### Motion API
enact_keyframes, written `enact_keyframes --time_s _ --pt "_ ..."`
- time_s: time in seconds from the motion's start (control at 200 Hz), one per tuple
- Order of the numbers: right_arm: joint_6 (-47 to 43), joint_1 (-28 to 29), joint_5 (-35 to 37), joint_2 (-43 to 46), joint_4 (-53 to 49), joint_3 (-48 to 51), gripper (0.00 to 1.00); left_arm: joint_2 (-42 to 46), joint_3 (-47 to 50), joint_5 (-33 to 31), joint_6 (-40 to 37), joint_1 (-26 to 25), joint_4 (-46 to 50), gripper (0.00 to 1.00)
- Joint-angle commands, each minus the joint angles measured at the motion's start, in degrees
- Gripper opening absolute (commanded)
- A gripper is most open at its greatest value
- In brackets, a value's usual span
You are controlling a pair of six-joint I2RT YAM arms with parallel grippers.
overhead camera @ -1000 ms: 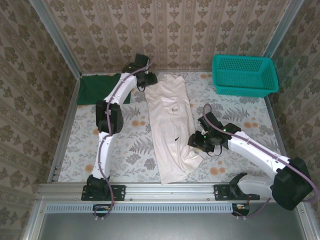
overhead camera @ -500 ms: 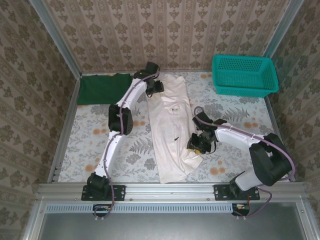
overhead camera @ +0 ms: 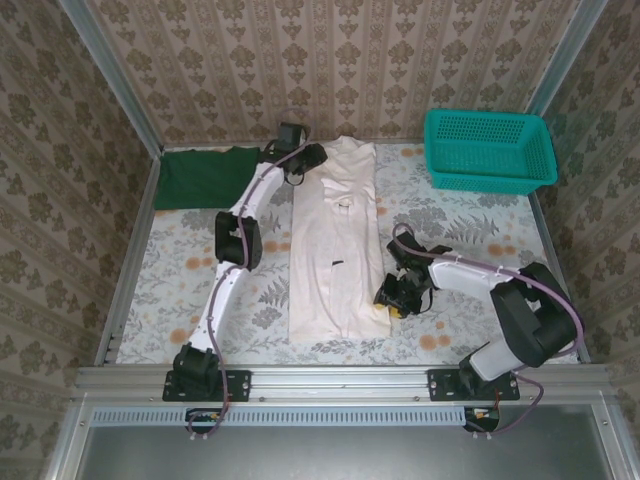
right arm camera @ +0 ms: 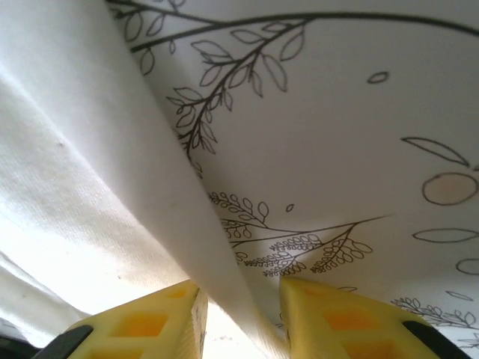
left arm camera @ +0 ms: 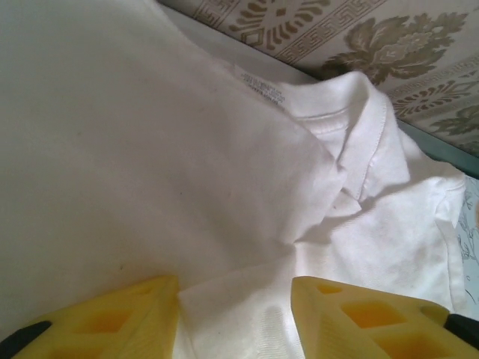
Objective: Fold and stack the t-shirts
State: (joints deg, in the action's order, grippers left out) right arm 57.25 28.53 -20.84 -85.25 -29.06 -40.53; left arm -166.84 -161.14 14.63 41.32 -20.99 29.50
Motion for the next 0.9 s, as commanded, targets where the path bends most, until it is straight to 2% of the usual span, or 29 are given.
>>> enact_keyframes --time_s 0.0,0.09,0.17,0.22,0.245,0.285,0.39,0.485,0.585,0.73,0.795,0.895 --pt "10.41 1.81 2.72 4.84 3.29 3.54 0.40 3.94 3.43 4.19 1.27 0.42 -0.94 0.61" --pt "14.37 3.01 6.13 10.52 3.36 4.40 0.44 9.76 9.09 6.12 1.34 0.59 -0.42 0.72" --pt "14.51 3.11 8.00 14.12 1.46 4.20 0.46 15.28 12.74 6.59 0.68 0.45 1.17 0.77" --pt "12.18 2.90 9.51 16.23 -0.96 3.21 0.46 18.26 14.69 6.32 0.43 0.27 2.27 0.79" --pt "10.73 2.81 10.36 17.10 -2.86 2.34 0.47 19.89 15.65 6.09 0.43 0.21 3.04 0.86" --pt "7.72 2.02 11.07 18.19 -5.14 1.17 0.48 22.30 17.35 5.78 0.37 0.03 4.07 0.90" --pt "-3.22 -1.85 9.68 18.62 -10.33 -2.20 0.48 29.80 23.46 2.78 -1.67 -0.58 8.13 0.91" --pt "-12.84 -5.62 7.40 17.32 -14.43 -5.03 0.47 38.05 32.80 1.09 -3.41 -0.91 13.42 0.87" --pt "-18.50 -6.77 3.35 15.53 -13.63 -4.56 0.47 49.91 49.58 -1.17 -5.72 -1.42 16.55 0.81" --pt "-19.33 -6.51 -9.12 9.89 -9.94 -0.66 0.40 67.21 75.08 -1.75 -4.53 -3.53 20.70 0.65" --pt "-19.91 -5.84 -10.37 9.01 -10.22 1.57 0.41 74.08 85.49 -0.71 -2.81 -4.80 20.87 0.61" --pt "-18.74 -5.17 -11.49 10.45 -8.23 6.01 0.41 81.42 99.10 3.14 1.62 -10.64 18.95 0.59"
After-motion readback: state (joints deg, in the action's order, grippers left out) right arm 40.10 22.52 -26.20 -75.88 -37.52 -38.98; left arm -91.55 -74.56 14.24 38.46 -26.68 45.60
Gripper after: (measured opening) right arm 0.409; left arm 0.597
